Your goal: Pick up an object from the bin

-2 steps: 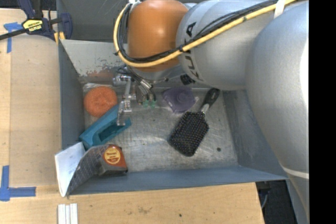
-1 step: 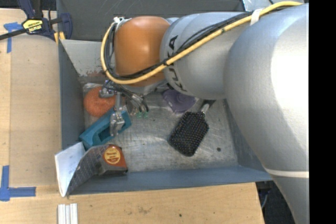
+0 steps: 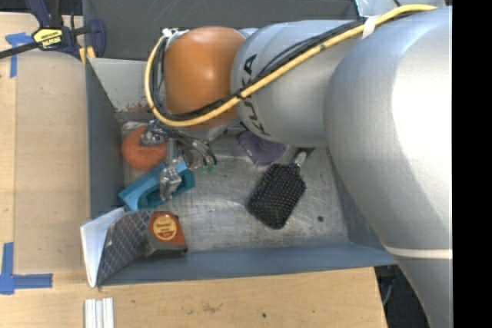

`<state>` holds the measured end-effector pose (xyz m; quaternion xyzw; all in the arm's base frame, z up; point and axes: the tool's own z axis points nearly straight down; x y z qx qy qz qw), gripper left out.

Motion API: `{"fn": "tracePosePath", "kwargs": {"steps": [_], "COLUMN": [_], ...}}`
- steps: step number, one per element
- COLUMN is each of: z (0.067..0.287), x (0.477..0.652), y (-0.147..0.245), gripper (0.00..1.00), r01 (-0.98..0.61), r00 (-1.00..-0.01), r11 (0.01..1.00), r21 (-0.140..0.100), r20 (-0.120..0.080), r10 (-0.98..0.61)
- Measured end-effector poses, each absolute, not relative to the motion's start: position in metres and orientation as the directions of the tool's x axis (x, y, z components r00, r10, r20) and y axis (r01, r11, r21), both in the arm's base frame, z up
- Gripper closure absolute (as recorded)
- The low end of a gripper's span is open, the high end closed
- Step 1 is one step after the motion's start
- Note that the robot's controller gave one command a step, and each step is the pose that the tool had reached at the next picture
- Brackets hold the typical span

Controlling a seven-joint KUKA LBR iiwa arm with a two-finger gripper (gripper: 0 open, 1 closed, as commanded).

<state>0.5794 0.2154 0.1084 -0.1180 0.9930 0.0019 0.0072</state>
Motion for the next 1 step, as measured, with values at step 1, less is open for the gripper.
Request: {"fn": "tracePosePath", "kwargs": {"steps": [1], "z": [0.1123], "x": [0.5788], "y": [0.2179], "gripper": [0.0], "r01": [-0.494], "r00": [-0.87], "r11": [0.87], "r21": [0.0], "r20": [-0.011], "r10": [-0.494]}}
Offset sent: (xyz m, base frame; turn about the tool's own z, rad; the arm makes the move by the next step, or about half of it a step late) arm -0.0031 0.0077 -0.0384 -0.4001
